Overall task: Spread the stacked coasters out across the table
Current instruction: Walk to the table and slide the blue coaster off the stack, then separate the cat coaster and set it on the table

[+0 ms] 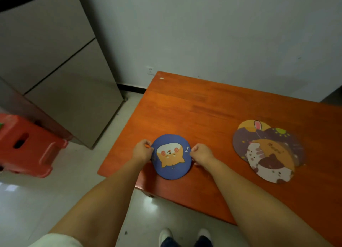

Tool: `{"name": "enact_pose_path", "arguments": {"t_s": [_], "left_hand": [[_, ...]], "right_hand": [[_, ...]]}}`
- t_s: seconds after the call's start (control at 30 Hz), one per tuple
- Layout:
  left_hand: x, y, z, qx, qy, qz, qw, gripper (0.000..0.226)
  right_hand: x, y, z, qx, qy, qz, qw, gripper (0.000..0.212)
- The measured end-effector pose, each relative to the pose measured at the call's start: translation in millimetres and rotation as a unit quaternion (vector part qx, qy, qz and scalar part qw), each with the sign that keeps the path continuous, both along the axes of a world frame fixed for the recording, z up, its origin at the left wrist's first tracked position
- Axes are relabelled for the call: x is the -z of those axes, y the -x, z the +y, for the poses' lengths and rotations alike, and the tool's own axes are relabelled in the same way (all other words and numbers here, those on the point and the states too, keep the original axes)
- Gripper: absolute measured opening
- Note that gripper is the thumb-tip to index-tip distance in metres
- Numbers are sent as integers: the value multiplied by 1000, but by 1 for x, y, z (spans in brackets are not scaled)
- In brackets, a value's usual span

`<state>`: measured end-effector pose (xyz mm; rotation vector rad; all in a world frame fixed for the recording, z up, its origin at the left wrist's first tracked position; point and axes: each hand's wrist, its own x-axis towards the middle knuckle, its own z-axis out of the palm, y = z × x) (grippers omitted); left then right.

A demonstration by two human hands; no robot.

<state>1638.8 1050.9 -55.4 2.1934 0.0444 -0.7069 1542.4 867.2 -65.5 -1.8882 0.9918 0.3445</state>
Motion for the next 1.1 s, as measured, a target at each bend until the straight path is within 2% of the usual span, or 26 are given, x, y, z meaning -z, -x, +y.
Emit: {"name": "enact_pose_path", "arguments": {"t_s": [0.1, 0.23, 0.37, 0.4, 0.5, 0.73, 0.87, 1.1], "left_hand": [[11, -4, -10, 45, -42, -39, 997, 22], [23, -3, -22, 110, -102, -85, 985, 7], [24, -3, -27, 169, -206, -144, 953, 34], [22, -5, -29, 169, -215, -146, 951, 40], [13, -9, -43, 184, -210, -127, 952, 48], [3, 35, -145, 269, -123, -151, 943, 34], [1, 78, -219, 275, -83, -136, 948, 32], [18, 135, -299, 266, -79, -76, 958, 26]], "right_hand": [[11, 3, 0, 9, 56, 13, 998, 33], [23, 8, 1, -12, 118, 25, 993, 9], [27, 12, 4, -29, 154, 23, 987, 4], [25, 13, 3, -19, 145, 16, 989, 13], [10, 17, -14, 25, 128, -9, 991, 30], [-16, 82, -128, 99, 167, -16, 981, 18], [-14, 132, -198, 137, 211, 30, 968, 30], [7, 188, -260, 138, 190, 73, 969, 26]]}}
